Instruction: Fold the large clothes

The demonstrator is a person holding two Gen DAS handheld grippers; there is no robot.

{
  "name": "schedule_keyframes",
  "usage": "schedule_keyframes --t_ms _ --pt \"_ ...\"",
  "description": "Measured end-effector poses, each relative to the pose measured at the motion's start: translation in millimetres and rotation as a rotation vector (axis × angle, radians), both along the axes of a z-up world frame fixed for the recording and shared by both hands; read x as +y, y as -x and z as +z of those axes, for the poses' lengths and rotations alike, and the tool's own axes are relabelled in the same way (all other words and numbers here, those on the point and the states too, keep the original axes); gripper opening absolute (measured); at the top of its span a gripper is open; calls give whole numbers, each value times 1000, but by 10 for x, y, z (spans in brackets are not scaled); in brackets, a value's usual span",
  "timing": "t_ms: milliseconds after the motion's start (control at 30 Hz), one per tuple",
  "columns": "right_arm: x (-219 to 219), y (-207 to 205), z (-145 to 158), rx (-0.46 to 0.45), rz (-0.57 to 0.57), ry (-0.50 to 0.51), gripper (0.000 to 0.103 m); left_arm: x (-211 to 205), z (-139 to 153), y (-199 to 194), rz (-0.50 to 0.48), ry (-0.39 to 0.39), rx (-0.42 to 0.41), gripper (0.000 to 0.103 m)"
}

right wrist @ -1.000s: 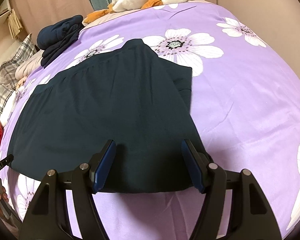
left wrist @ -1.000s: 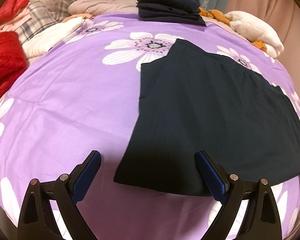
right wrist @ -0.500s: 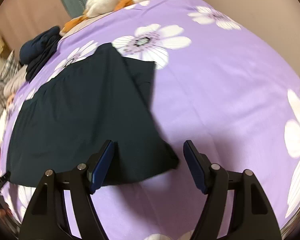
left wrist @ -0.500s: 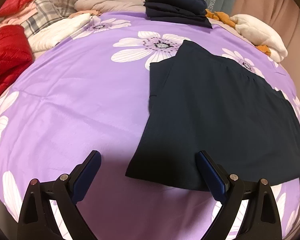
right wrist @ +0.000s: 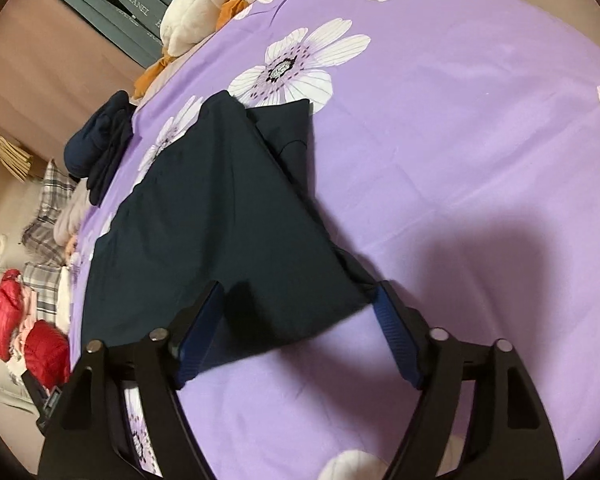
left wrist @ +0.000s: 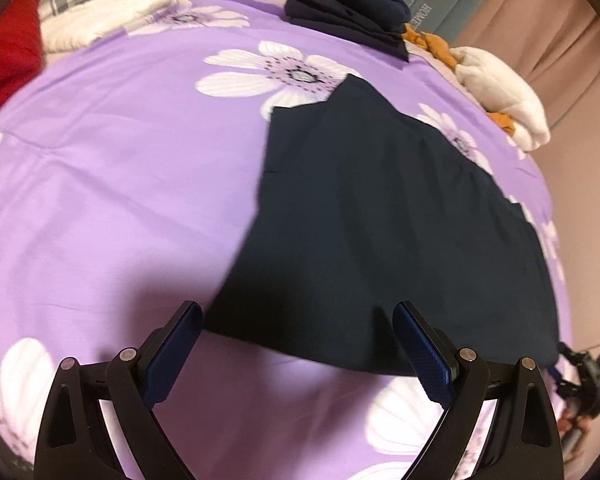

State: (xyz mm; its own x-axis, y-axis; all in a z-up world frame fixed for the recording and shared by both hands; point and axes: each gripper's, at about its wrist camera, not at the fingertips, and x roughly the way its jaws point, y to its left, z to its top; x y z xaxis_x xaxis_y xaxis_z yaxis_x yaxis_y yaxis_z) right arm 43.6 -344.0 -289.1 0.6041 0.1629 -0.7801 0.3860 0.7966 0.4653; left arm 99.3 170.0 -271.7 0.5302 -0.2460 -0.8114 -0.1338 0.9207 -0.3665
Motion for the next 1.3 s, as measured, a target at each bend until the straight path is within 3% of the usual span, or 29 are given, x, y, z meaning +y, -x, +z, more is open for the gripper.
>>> schedule_keyframes --t_ms 133,267,367,467,600,667,833,1000,1267,1300 --pt "87 -106 -1 -1 16 23 75 -48 1 -40 -5 -18 -2 95" --pt "90 -165 -12 7 22 52 49 -55 -23 -42 -5 -42 -1 90" --pt "70 -158 3 -7 29 61 35 -59 -41 -29 -9 -62 -4 86" --pt "69 -162 15 -11 39 86 32 -57 -27 -25 -10 -101 -14 80" --pt "40 -167 12 5 31 93 36 -51 33 2 4 -164 -21 80" --pt "12 -147 48 15 9 119 44 -51 109 34 7 -207 -28 80" --pt "-46 -65 276 6 -27 212 46 -129 490 156 -20 -339 -108 80" --pt "15 -15 633 -46 -6 268 49 -241 883 245 -26 -407 -198 89" --pt "482 51 1198 -87 129 393 80 -506 1401 427 -39 -484 -308 97" --pt "540 60 1248 -89 149 408 80 -536 1466 442 -39 -491 -314 98"
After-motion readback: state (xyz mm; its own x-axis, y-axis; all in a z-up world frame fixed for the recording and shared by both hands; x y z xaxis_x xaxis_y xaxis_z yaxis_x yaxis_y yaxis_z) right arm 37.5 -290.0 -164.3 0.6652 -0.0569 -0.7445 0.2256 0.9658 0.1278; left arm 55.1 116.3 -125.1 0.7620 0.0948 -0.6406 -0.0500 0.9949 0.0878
